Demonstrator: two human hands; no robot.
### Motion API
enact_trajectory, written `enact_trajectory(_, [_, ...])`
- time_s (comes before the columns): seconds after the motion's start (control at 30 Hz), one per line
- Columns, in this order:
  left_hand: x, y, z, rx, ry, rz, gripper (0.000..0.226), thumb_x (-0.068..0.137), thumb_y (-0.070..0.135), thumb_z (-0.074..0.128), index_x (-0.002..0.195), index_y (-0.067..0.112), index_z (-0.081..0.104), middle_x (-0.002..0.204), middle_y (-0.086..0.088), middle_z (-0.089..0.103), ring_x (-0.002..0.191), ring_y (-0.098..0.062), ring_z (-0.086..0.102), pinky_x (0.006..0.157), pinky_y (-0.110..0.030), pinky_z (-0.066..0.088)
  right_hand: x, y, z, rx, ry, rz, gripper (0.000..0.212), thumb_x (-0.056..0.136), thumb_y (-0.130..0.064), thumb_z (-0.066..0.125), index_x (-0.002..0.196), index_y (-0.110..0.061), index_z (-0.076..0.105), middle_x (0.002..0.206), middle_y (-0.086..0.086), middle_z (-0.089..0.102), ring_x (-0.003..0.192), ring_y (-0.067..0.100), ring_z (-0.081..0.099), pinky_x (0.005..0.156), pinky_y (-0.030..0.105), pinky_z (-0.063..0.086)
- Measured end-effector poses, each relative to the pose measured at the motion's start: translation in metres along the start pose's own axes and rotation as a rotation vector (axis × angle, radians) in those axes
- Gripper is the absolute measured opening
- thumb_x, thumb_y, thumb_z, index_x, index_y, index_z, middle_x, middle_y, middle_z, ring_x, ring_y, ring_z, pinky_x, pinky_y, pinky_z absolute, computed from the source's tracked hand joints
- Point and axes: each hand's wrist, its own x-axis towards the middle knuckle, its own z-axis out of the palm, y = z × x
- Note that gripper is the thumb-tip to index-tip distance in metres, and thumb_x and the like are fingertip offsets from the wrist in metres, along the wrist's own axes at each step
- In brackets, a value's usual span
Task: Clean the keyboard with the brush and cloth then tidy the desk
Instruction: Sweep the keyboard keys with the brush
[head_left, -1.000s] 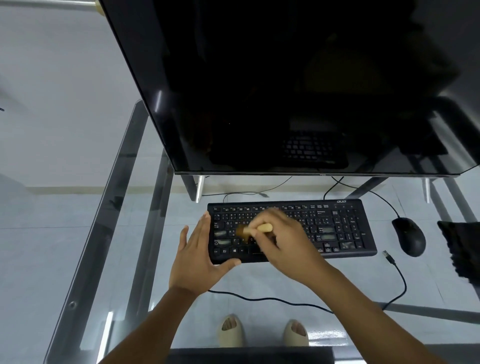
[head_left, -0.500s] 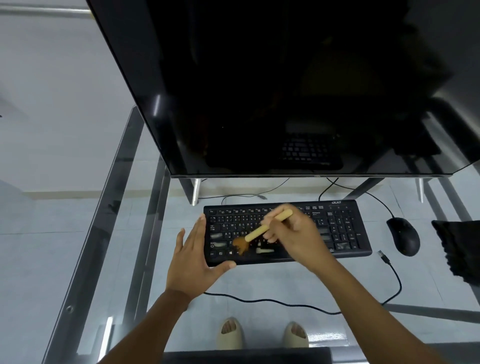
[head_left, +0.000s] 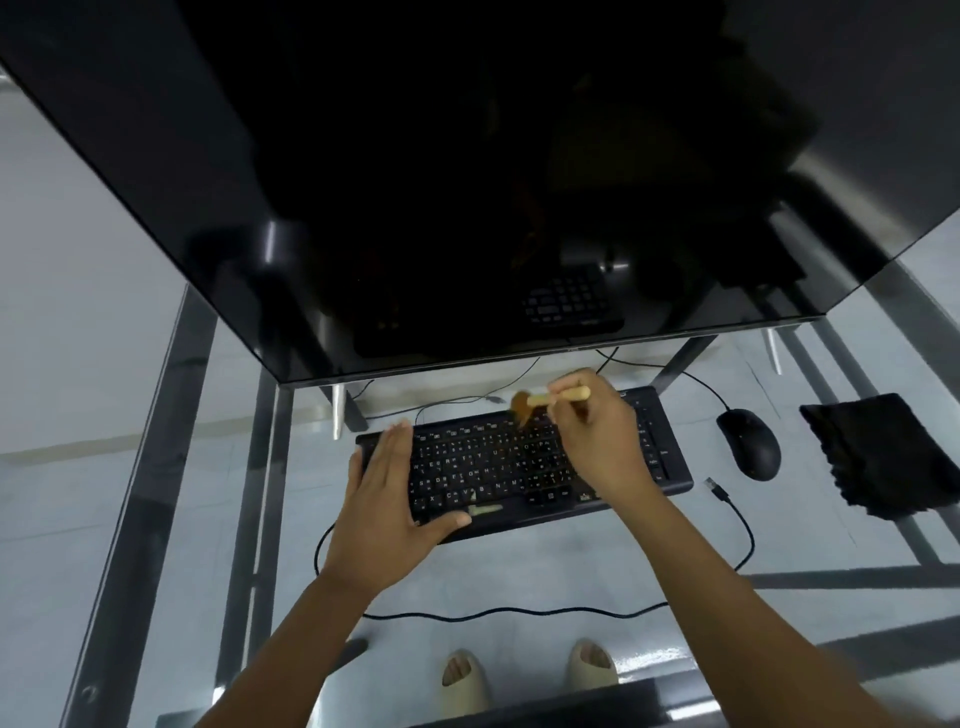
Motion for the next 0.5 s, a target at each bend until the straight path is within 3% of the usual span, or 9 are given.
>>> enact_trajectory(0.03, [0.004, 0.006, 0.001, 0.014, -0.024, 0.023, 0.119, 0.066, 0.082, 0.054, 0.154, 0.021, 0.000, 0.158, 0.011, 0.004, 0.133, 0.017, -0.025, 0.119, -0.038, -0.004, 0.001, 0.002, -0.002, 0.035, -0.008, 0.019, 0.008, 0.094, -0.012, 0.056, 0.091, -0.018, 0.061, 0.080, -0.002, 0.069, 0.075, 0.015, 0.067, 0.068, 0.029, 0.054])
enact_trajectory(0.1, [0.009, 0.013, 0.006, 0.055, -0.092, 0.048, 0.122, 0.066, 0.083, 0.054, 0.153, 0.023, -0.007, 0.161, 0.009, -0.001, 0.136, 0.012, -0.025, 0.120, -0.037, -0.008, -0.002, 0.003, -0.002, 0.047, -0.189, 0.066, 0.007, 0.094, -0.013, 0.056, 0.089, -0.015, 0.060, 0.077, 0.001, 0.071, 0.072, 0.015, 0.069, 0.072, 0.033, 0.058])
enact_trajectory(0.13, [0.012, 0.016, 0.009, 0.073, -0.131, 0.050, 0.123, 0.066, 0.084, 0.053, 0.152, 0.023, -0.010, 0.161, 0.008, -0.004, 0.138, 0.009, -0.024, 0.119, -0.036, -0.010, -0.003, 0.003, -0.002, 0.000, -0.208, 0.049, 0.007, 0.094, -0.012, 0.057, 0.088, -0.015, 0.060, 0.074, -0.002, 0.070, 0.069, 0.009, 0.068, 0.069, 0.029, 0.058])
enact_trajectory(0.2, [0.016, 0.020, 0.013, 0.107, -0.195, 0.052, 0.127, 0.063, 0.086, 0.051, 0.151, 0.023, -0.015, 0.161, 0.008, -0.011, 0.141, 0.003, -0.023, 0.119, -0.037, -0.014, -0.002, 0.005, -0.006, -0.090, -0.036, -0.061, 0.008, 0.092, -0.007, 0.059, 0.086, -0.014, 0.061, 0.076, -0.010, 0.062, 0.067, -0.004, 0.060, 0.060, 0.009, 0.046])
enact_trajectory(0.27, [0.018, 0.023, 0.015, 0.148, -0.220, 0.058, 0.131, 0.061, 0.088, 0.050, 0.151, 0.022, -0.019, 0.160, 0.008, -0.016, 0.142, -0.001, -0.024, 0.118, -0.037, -0.016, -0.004, 0.002, -0.014, -0.098, 0.058, -0.132, 0.007, 0.091, -0.003, 0.060, 0.089, -0.010, 0.062, 0.082, -0.009, 0.060, 0.070, -0.010, 0.056, 0.060, 0.004, 0.039])
enact_trajectory(0.4, [0.016, 0.024, 0.017, 0.184, -0.246, 0.053, 0.134, 0.061, 0.086, 0.054, 0.150, 0.020, -0.021, 0.158, 0.007, -0.020, 0.141, -0.002, -0.028, 0.116, -0.036, -0.020, -0.021, 0.001, -0.028, 0.028, -0.393, 0.064, 0.009, 0.093, -0.008, 0.057, 0.087, -0.013, 0.061, 0.076, 0.000, 0.071, 0.066, 0.006, 0.067, 0.060, 0.018, 0.052])
enact_trajectory(0.43, [0.016, 0.024, 0.016, 0.193, -0.245, 0.055, 0.134, 0.061, 0.086, 0.054, 0.150, 0.019, -0.022, 0.158, 0.007, -0.020, 0.141, -0.003, -0.028, 0.116, -0.036, -0.020, -0.025, 0.001, -0.031, 0.073, -0.414, 0.083, 0.008, 0.092, -0.008, 0.057, 0.087, -0.013, 0.062, 0.075, 0.002, 0.070, 0.066, 0.011, 0.069, 0.063, 0.024, 0.056])
enact_trajectory(0.5, [0.016, 0.024, 0.017, 0.207, -0.246, 0.058, 0.134, 0.060, 0.088, 0.050, 0.149, 0.019, -0.022, 0.158, 0.007, -0.021, 0.142, -0.004, -0.028, 0.117, -0.037, -0.019, -0.026, 0.002, -0.036, 0.095, -0.287, 0.028, 0.009, 0.092, -0.008, 0.058, 0.089, -0.015, 0.062, 0.078, 0.002, 0.071, 0.072, 0.015, 0.069, 0.068, 0.028, 0.058])
